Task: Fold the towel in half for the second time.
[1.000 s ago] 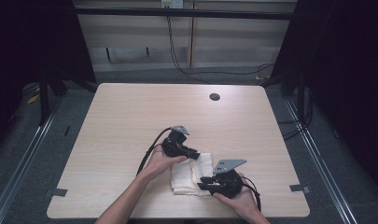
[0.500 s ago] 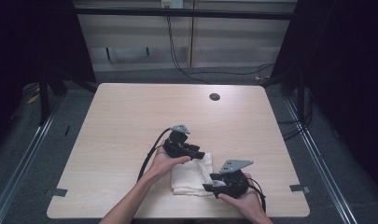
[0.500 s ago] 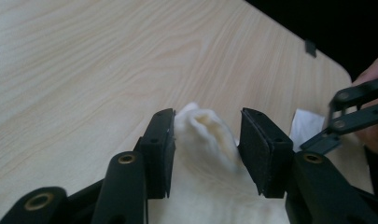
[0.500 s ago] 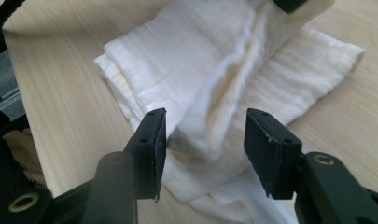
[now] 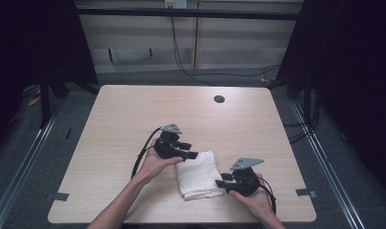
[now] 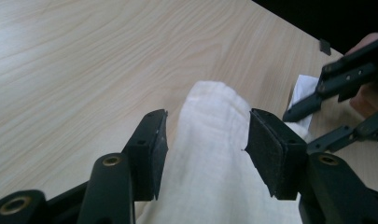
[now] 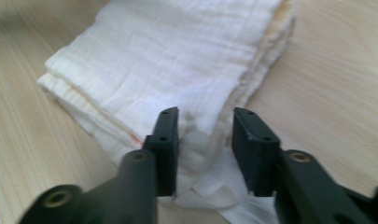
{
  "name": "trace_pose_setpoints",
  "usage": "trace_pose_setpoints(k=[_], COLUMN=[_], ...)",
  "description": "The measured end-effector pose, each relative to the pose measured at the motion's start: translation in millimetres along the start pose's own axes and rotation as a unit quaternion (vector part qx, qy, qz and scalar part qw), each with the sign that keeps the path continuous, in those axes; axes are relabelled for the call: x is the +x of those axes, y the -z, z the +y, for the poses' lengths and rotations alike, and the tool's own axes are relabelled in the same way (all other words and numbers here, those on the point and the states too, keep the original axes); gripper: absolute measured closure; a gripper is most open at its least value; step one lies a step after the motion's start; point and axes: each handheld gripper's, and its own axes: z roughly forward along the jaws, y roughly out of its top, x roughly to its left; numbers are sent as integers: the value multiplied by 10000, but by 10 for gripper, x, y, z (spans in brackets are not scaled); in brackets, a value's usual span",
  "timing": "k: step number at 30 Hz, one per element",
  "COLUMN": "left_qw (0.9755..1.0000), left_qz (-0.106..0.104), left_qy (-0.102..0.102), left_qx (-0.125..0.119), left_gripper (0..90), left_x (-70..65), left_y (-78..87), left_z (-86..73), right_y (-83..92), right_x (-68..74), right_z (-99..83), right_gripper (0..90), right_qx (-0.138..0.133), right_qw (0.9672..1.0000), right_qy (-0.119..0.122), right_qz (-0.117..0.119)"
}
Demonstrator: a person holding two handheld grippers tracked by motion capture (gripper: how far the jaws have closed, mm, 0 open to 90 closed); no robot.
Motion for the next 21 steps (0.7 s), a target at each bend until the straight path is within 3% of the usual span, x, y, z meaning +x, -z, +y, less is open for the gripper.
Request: trace_pose_setpoints(k=[5,13,21], left_qw=[9999,9995,9981], left_qz=[95,218,472], left_qy=[-32,-215,-377], left_qx=[34,16,77], left_gripper=[460,453,392], left_x=[22,-93,-184], left_y=[121,346,649], left_z=[-51,-75,-275], right_y=[85,273,508], right_x=[-78,-137,-179], right_z=[-2,111,145], right_gripper=[534,471,435], right_qx=[-196,-647,-927], right_qw=[9997,9978,9954], right_qy=[-140,-131,-123], right_qz=[-30,-61,-206])
